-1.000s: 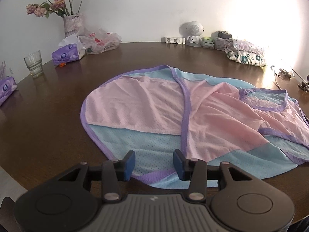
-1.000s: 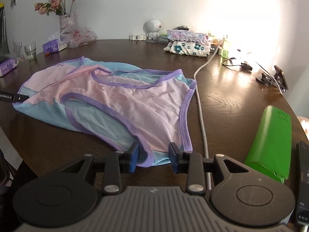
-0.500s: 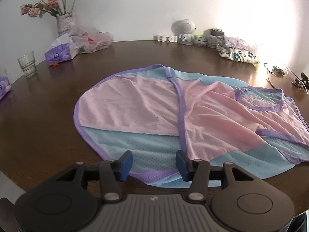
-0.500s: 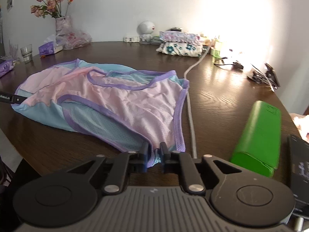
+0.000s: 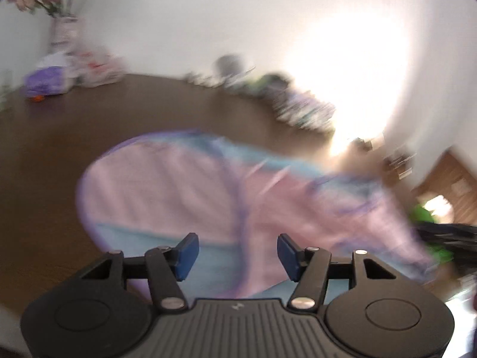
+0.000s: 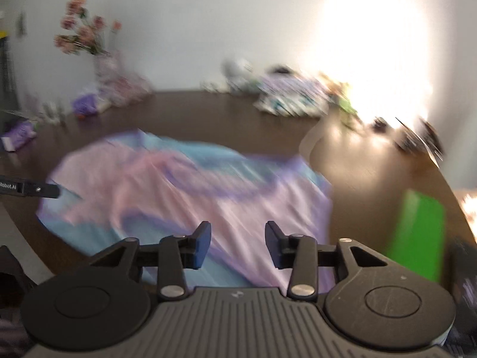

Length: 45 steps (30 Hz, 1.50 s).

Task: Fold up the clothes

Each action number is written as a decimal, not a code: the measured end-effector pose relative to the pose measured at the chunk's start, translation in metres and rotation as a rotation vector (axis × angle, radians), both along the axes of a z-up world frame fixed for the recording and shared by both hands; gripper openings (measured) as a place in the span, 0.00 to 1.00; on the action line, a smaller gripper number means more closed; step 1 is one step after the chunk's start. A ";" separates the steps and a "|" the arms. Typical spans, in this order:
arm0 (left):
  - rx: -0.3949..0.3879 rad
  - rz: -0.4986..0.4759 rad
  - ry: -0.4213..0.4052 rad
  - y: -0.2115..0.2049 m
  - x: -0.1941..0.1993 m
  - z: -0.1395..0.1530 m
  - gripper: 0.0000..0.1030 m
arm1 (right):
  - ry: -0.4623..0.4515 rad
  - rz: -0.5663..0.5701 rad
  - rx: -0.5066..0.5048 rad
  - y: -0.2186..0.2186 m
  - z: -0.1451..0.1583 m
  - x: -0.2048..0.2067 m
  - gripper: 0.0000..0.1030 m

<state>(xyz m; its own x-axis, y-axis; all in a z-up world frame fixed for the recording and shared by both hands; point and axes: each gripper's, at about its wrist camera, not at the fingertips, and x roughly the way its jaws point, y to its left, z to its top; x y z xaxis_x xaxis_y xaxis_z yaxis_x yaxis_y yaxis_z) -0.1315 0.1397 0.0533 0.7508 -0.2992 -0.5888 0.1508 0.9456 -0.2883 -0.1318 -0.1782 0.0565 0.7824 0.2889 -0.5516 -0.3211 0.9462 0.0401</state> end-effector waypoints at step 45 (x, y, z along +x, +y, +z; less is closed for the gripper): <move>0.062 -0.157 -0.032 -0.001 0.012 -0.048 0.77 | 0.163 0.152 -0.097 0.202 -0.039 0.261 0.02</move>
